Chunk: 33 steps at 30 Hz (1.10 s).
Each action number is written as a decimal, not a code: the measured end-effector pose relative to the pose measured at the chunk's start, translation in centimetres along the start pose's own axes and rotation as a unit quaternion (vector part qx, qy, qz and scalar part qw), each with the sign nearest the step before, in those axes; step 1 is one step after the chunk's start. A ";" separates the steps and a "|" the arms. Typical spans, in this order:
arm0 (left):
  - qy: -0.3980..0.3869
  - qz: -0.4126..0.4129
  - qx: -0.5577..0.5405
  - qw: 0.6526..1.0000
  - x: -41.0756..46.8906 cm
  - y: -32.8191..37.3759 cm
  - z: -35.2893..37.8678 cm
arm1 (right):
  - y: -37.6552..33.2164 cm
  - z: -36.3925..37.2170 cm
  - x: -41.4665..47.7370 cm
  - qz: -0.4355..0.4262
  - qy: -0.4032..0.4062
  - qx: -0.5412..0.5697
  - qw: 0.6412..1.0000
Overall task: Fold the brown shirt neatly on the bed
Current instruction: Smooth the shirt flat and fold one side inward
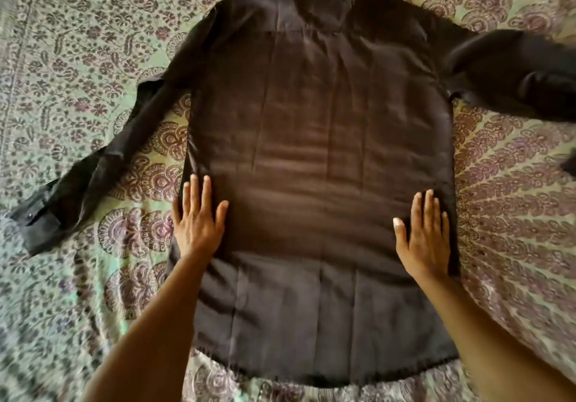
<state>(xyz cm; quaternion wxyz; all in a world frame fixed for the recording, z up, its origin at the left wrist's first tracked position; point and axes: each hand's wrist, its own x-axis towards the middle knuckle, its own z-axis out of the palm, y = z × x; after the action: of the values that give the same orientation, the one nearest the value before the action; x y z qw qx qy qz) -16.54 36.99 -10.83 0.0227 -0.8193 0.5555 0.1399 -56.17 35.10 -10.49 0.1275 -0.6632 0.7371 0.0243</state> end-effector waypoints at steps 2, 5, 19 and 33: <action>-0.022 -0.016 -0.002 1.000 -0.4 -1.5 -0.8 | 0.8 -0.4 -1.9 -0.008 -0.029 -0.005 1.000; -0.028 0.005 -0.031 0.999 -1.6 -1.3 -2.5 | 1.3 -1.3 -4.5 -0.031 -0.036 -0.008 0.999; -0.005 0.220 -0.246 0.944 -8.8 21.1 -9.1 | 5.1 -12.5 -3.7 0.029 0.095 0.156 0.983; -0.031 0.268 -0.138 0.953 -7.1 48.6 -5.8 | 29.1 -16.0 6.3 0.109 0.073 0.143 0.981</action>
<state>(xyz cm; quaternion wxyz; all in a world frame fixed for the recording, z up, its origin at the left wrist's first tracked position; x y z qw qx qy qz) -62.37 23.70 2.28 -0.1116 -0.6309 0.7288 0.2415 -87.89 29.19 -0.32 0.1634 -0.5540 0.8081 -0.1158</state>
